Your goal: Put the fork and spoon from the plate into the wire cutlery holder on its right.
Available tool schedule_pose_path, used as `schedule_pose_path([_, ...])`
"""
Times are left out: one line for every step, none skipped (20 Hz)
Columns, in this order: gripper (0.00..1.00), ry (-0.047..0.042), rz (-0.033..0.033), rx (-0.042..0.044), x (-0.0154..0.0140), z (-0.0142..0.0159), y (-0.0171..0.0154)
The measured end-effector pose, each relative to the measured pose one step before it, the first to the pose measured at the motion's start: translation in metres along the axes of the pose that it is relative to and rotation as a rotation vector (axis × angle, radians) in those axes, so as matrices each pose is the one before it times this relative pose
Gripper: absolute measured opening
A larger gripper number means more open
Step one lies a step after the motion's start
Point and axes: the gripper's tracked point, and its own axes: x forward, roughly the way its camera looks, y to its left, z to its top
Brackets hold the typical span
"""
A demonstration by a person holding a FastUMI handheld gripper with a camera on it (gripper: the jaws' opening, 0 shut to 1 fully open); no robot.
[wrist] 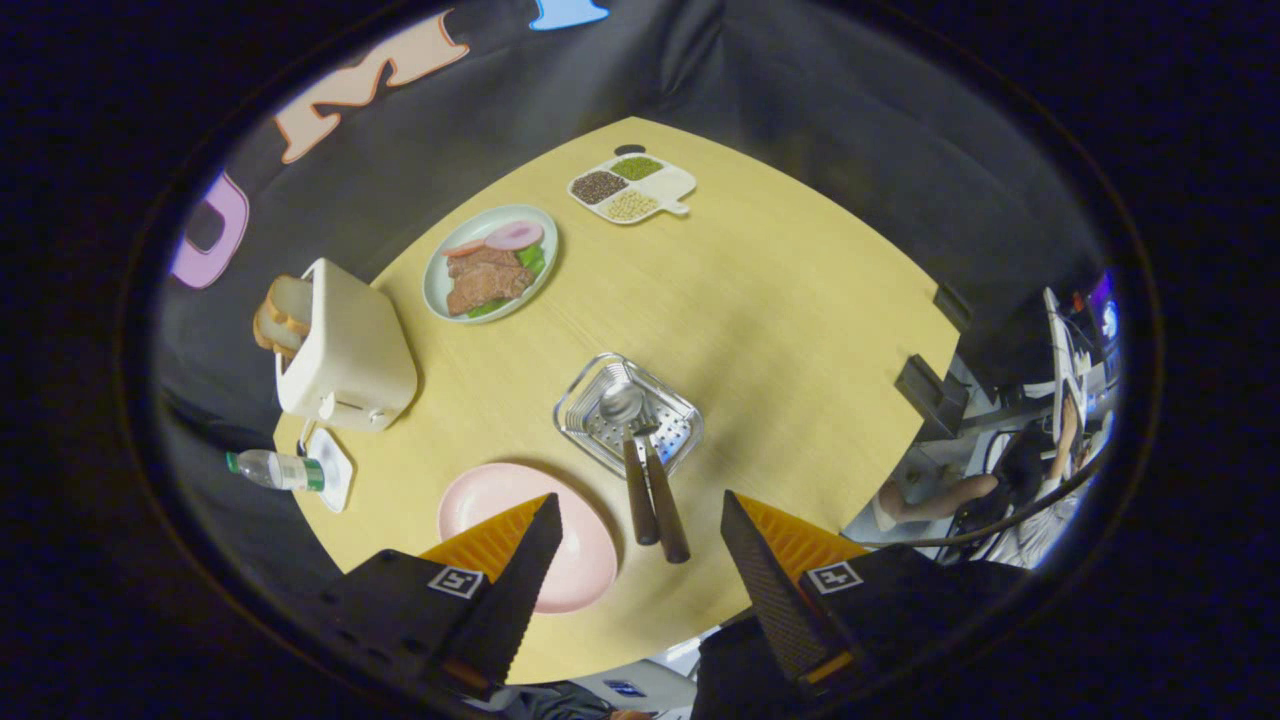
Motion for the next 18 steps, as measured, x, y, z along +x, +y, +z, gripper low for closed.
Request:
schedule_pose_path([1.0,-0.01019,-0.01091,-0.01839,-0.00501,-0.00061,-0.00264])
schedule_pose_path([1.0,-0.01862,-0.01005,-0.02085,-0.00431,-0.00068,-0.00142])
schedule_pose_path([1.0,-0.02711,-0.0085,-0.02189,-0.0049,0.00227,-0.00247])
schedule_pose_path([1.0,-0.03674,-0.00308,-0.02028,-0.00609,0.00245,-0.00192])
schedule_pose_path([1.0,-0.04608,0.0038,-0.01426,-0.00745,0.00371,-0.00055])
schedule_pose_path([1.0,-0.04938,0.00989,-0.01449,-0.00655,0.00254,0.00077])
schedule_pose_path([1.0,-0.05607,0.01709,-0.01722,-0.00641,0.00152,0.00239])
schedule_pose_path([1.0,-0.04867,0.01277,-0.01778,-0.00558,0.00219,0.00093])
schedule_pose_path([1.0,-0.05745,0.01519,-0.02993,-0.00585,0.00187,0.0015])
schedule_pose_path([1.0,-0.04553,0.01138,-0.03176,-0.0042,0.00183,0.00081])
schedule_pose_path([1.0,-0.05148,0.01557,-0.04016,-0.0033,0.00272,0.00149])
schedule_pose_path([1.0,-0.05939,0.00566,-0.04019,-0.00268,0.00399,0.00023])
schedule_pose_path([1.0,-0.06118,0.01279,-0.03539,-0.00229,0.00603,0.00032])
schedule_pose_path([1.0,-0.07026,0.02302,-0.02878,-0.0034,0.00739,0.00484])
schedule_pose_path([1.0,-0.07866,0.02791,-0.02218,-0.00601,0.01011,0.00361])
schedule_pose_path([1.0,-0.07327,0.01975,-0.00997,-0.00343,0.01258,0.00317])
schedule_pose_path([1.0,-0.06266,0.01611,0.00874,-0.00299,0.0126,0.0037])
schedule_pose_path([1.0,-0.05619,0.02363,0.01937,-0.00374,0.0109,0.00558])
